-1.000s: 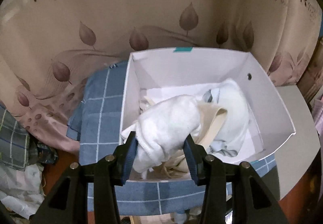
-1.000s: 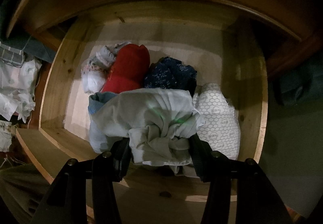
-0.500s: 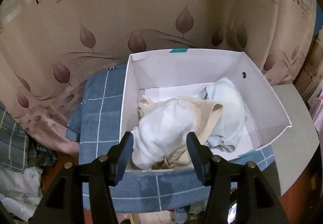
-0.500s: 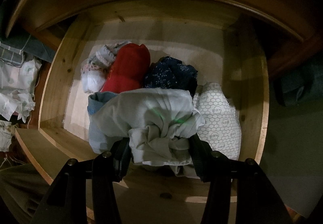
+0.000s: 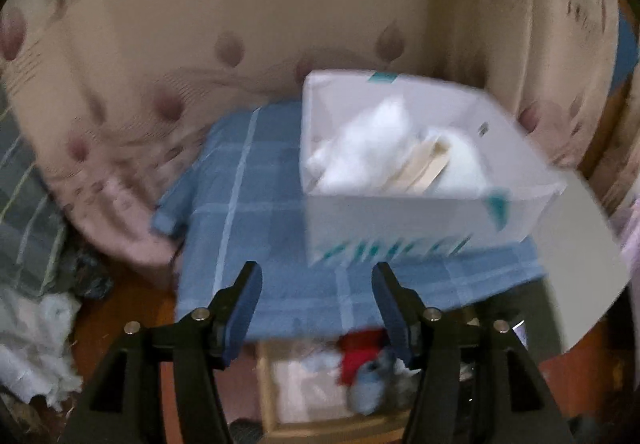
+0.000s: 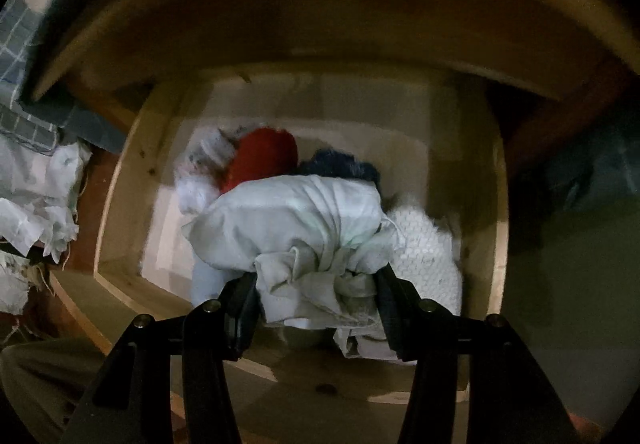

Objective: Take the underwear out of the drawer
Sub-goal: 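Lift the white garment toward the shoe box with the right tool while the left returns to the drawer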

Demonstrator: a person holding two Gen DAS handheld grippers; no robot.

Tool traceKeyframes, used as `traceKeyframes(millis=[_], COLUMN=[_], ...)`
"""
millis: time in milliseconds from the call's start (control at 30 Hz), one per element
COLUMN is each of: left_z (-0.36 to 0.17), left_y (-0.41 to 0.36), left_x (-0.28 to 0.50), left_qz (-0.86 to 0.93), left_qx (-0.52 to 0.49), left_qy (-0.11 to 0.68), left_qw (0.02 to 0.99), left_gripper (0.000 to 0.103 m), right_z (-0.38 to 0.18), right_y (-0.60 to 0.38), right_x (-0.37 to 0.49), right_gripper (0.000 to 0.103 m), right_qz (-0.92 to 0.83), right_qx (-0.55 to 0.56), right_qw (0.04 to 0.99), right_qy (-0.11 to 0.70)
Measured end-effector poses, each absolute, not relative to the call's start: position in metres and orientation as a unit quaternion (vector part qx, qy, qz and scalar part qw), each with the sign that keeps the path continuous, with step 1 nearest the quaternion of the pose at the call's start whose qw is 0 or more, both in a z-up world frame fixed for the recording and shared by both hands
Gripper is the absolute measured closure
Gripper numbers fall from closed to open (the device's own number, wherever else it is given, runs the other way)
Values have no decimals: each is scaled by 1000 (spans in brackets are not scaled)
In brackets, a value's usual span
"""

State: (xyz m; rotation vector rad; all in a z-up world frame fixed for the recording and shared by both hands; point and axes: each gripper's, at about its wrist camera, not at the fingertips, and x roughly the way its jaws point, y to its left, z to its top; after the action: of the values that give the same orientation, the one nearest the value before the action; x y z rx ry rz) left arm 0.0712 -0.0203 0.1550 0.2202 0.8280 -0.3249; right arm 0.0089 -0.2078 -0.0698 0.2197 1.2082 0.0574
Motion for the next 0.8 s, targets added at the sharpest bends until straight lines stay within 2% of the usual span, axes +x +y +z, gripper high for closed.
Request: traceKeyframes(millis=[333, 633, 800], left_z=[43, -22, -27], left_y=[24, 33, 35], left_x=[54, 55, 50], left_qz=[-64, -53, -41], left_qx=[107, 66, 86], left_qy=[439, 485, 472], left_qw=[890, 871, 877], left_gripper=[44, 44, 44], right_z=[-43, 37, 95], right_y=[-202, -207, -212], right_x=[-11, -37, -45], right_gripper=[54, 54, 54], right_qz=[48, 51, 48], right_qx=[105, 85, 73], right_qw=[829, 859, 880], right_qy=[548, 503, 467])
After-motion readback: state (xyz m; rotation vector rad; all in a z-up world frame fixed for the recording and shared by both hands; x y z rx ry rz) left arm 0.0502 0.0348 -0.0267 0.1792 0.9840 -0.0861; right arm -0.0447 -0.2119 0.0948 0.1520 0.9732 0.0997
